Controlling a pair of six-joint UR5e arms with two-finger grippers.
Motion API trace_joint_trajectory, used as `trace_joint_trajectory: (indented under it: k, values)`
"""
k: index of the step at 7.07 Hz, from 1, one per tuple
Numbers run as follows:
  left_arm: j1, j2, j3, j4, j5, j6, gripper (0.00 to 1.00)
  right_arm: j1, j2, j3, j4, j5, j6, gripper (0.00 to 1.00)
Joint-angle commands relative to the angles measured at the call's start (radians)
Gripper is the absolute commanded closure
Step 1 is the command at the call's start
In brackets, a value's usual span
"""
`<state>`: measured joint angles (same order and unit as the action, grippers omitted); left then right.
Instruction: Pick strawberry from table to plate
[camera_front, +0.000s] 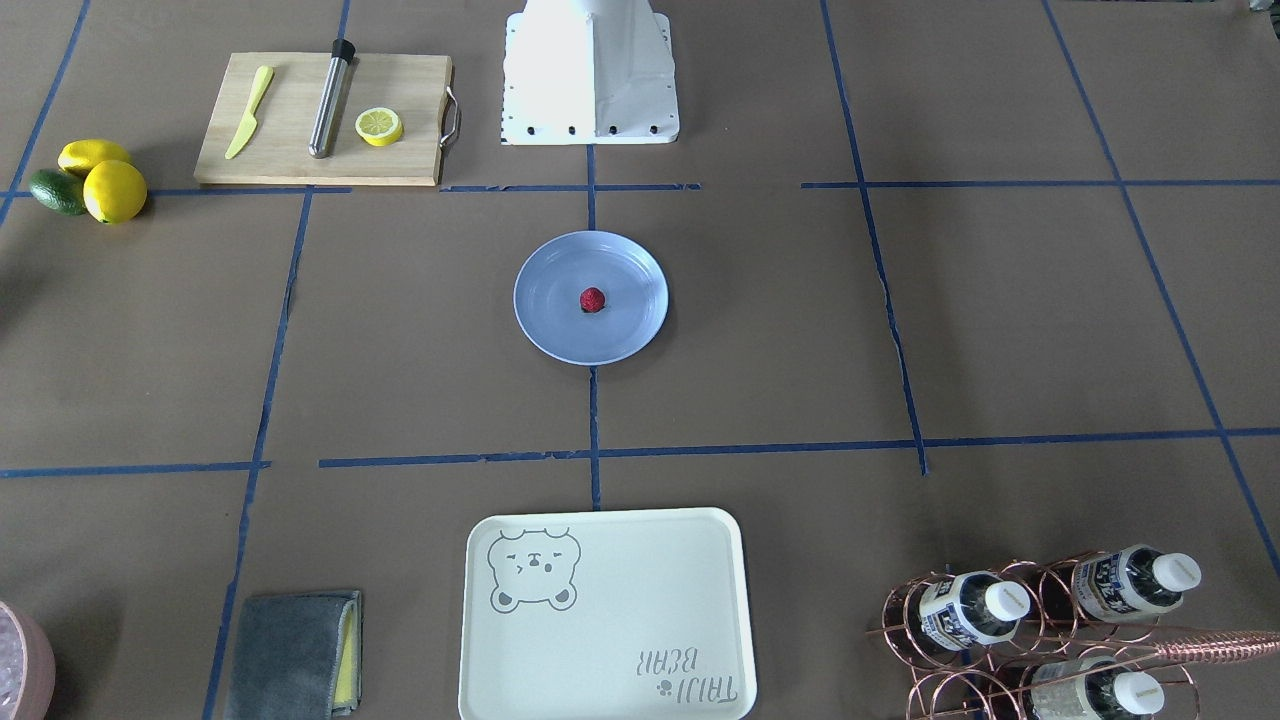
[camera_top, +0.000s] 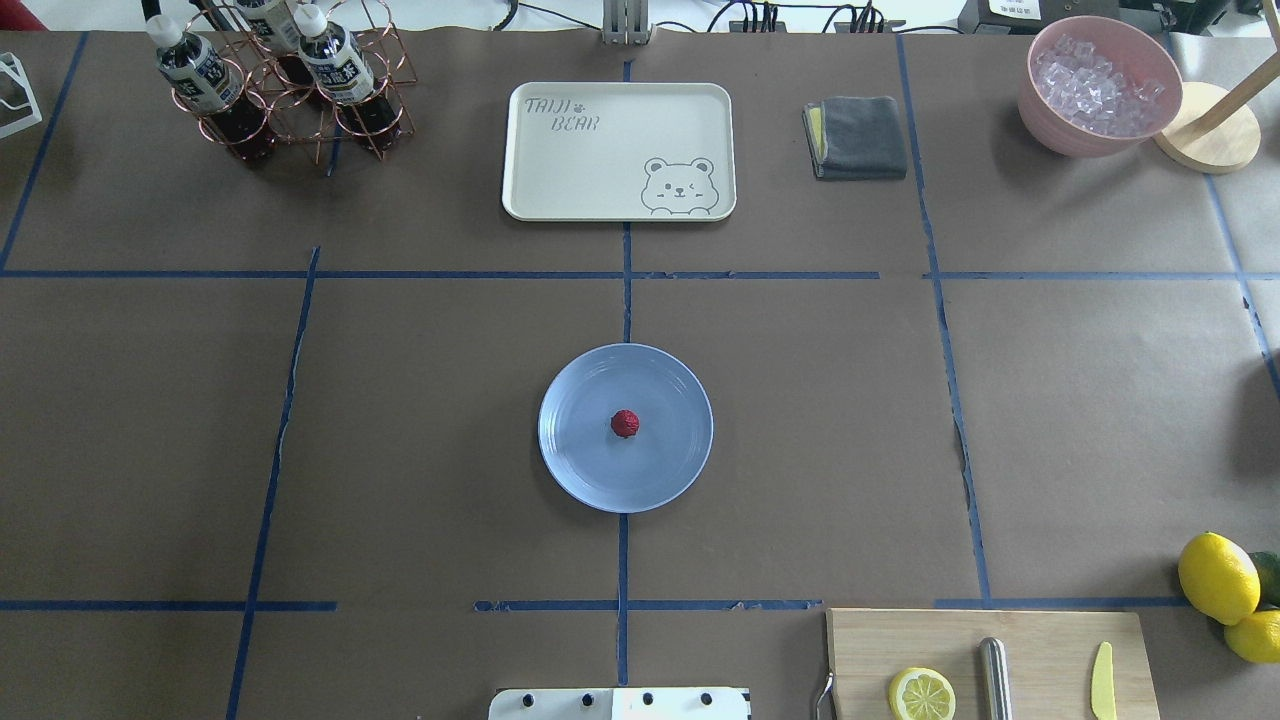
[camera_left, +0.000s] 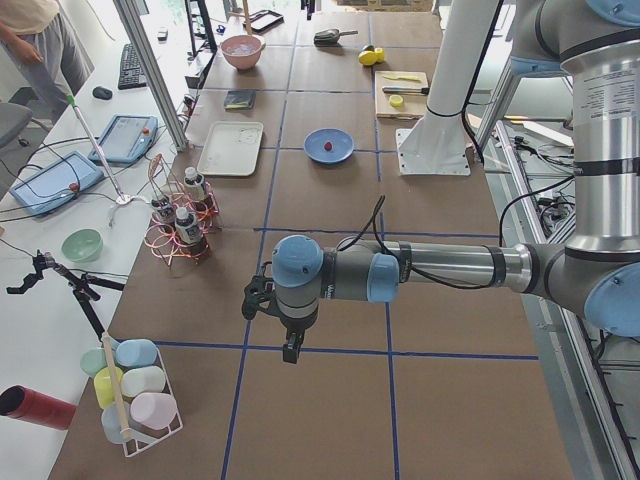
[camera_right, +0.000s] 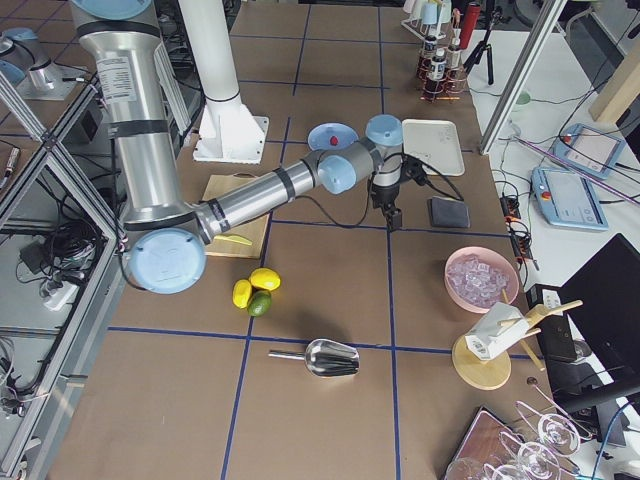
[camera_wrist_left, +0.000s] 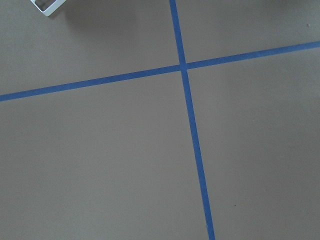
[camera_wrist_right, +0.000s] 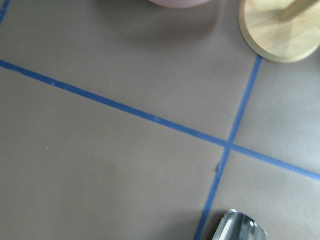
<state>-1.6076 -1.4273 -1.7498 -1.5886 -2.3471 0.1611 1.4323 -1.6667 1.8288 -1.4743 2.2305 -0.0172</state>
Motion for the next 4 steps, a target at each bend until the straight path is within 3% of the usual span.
trace_joint_trajectory:
  k: [1,4]
  values:
    - [-0.005,0.007,-0.026,-0.005,0.0,0.02,0.0,0.091,-0.144,0.0,0.009,0.004,-0.018,0.0]
    - [-0.003,0.025,-0.034,-0.007,0.003,0.018,0.0,0.093,-0.168,-0.016,0.009,0.008,-0.014,0.0]
